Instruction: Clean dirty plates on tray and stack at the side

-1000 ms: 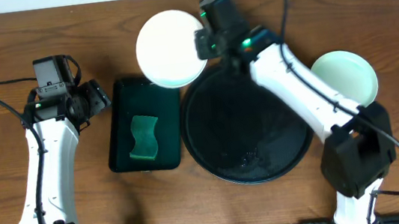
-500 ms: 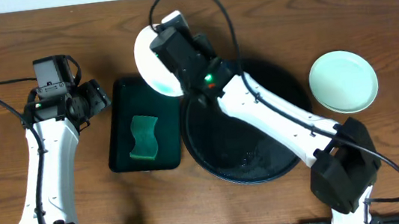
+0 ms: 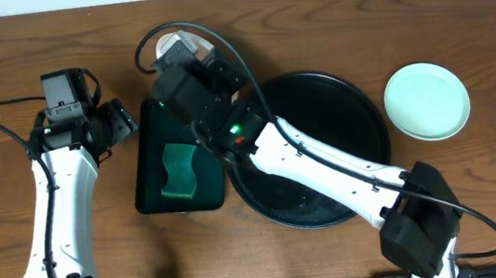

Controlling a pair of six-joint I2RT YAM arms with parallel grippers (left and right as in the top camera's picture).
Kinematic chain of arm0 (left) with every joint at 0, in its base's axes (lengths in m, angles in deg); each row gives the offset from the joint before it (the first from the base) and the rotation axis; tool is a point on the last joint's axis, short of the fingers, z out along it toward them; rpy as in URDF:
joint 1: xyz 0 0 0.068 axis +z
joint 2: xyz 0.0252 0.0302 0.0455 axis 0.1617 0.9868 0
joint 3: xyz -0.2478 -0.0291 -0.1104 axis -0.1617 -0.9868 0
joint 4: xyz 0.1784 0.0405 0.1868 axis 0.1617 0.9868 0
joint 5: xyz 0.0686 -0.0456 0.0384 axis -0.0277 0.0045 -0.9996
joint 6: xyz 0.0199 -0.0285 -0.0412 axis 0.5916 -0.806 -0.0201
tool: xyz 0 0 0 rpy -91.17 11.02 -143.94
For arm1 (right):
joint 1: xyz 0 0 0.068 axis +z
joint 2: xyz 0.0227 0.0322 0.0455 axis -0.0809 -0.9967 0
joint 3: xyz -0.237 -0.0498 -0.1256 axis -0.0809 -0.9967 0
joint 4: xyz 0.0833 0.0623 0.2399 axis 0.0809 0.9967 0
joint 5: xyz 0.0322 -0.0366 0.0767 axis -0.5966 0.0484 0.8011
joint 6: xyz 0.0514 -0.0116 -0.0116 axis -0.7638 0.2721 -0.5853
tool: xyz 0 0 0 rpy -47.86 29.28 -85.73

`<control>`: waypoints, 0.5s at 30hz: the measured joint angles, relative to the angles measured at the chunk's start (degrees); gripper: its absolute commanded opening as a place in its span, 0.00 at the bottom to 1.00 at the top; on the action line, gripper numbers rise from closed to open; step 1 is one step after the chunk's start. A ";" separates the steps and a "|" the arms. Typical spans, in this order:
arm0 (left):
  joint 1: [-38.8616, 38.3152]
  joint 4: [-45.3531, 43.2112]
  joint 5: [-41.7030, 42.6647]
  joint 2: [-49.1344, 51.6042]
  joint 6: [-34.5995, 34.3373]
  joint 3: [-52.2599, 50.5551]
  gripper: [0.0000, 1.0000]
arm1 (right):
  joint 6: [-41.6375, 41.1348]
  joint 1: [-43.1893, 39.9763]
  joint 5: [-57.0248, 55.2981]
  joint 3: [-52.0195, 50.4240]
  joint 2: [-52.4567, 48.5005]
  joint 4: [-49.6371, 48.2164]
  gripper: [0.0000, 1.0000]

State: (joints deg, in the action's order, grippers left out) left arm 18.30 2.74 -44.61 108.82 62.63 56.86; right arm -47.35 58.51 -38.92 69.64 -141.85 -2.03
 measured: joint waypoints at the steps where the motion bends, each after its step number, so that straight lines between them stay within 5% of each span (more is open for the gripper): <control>1: 0.00 0.00 0.00 0.00 0.00 0.00 0.80 | 1.09 0.28 -0.48 0.00 0.00 -0.59 0.01; 15: 0.00 0.00 0.00 0.00 0.00 0.00 0.80 | 16.61 5.70 -10.14 0.00 0.00 -10.19 0.01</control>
State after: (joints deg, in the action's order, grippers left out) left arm 18.30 2.74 -44.61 108.82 62.63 56.86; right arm -30.74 64.21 -49.06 69.64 -141.85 -12.22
